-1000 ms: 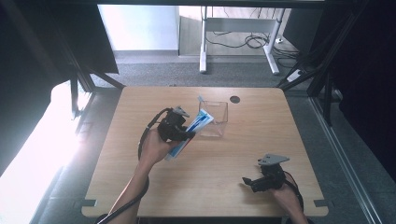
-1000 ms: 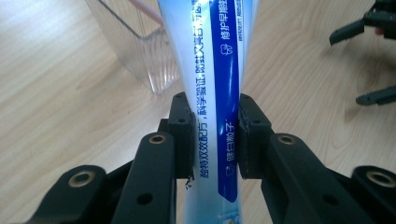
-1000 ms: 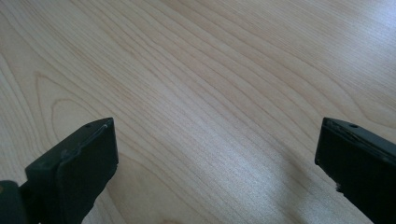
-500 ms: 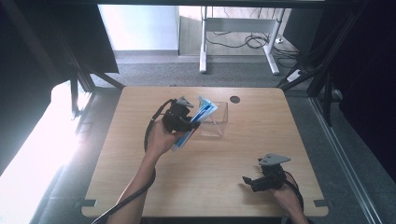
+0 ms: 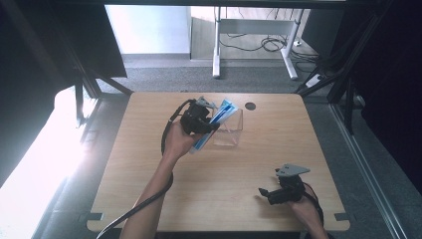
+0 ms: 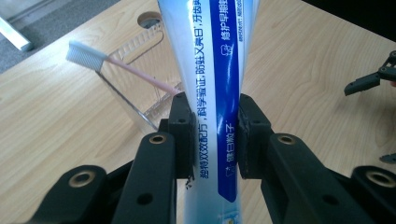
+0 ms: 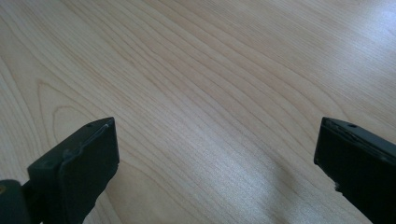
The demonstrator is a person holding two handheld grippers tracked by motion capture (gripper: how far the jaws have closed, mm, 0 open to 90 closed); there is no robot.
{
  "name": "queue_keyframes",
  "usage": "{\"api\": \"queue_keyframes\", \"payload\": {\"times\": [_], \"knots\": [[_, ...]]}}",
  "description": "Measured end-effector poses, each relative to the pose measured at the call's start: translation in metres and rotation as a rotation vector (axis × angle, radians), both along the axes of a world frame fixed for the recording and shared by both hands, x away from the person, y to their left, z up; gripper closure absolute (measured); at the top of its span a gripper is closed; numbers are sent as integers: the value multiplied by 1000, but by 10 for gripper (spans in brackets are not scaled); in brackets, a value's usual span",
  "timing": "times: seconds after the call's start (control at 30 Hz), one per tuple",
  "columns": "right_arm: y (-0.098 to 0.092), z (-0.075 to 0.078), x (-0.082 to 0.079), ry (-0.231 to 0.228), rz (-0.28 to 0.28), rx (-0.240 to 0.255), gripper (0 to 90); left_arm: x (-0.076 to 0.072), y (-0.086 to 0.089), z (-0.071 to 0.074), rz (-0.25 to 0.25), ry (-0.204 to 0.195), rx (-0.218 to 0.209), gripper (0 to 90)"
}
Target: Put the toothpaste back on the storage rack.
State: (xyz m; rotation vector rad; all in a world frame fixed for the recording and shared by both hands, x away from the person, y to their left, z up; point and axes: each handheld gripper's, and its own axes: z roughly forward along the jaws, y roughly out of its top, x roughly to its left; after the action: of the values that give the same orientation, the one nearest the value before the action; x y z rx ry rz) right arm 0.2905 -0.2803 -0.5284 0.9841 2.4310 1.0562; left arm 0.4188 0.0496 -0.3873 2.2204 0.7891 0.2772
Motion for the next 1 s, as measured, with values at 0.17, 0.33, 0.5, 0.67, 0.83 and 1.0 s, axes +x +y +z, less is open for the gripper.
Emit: {"api": "queue_keyframes", "payload": {"times": [0.17,0.33,0.5,0.67,0.83,1.0], "knots": [[0,-1,0,2,2,-3,1,7,-8,1,-2,-14,1,718],[-1,0,0,-2,1,-2,1,14,-17,2,-4,-26,-3,718],[-1,0,0,-9,-1,3,1,23,-24,4,-8,-42,4,718],[-2,1,0,-17,0,16,3,32,-32,7,-9,-48,-11,718],[-2,0,0,-10,2,17,3,40,-39,7,-8,-54,-4,718],[-2,0,0,-7,3,17,3,46,-43,7,4,-53,-33,718]]}}
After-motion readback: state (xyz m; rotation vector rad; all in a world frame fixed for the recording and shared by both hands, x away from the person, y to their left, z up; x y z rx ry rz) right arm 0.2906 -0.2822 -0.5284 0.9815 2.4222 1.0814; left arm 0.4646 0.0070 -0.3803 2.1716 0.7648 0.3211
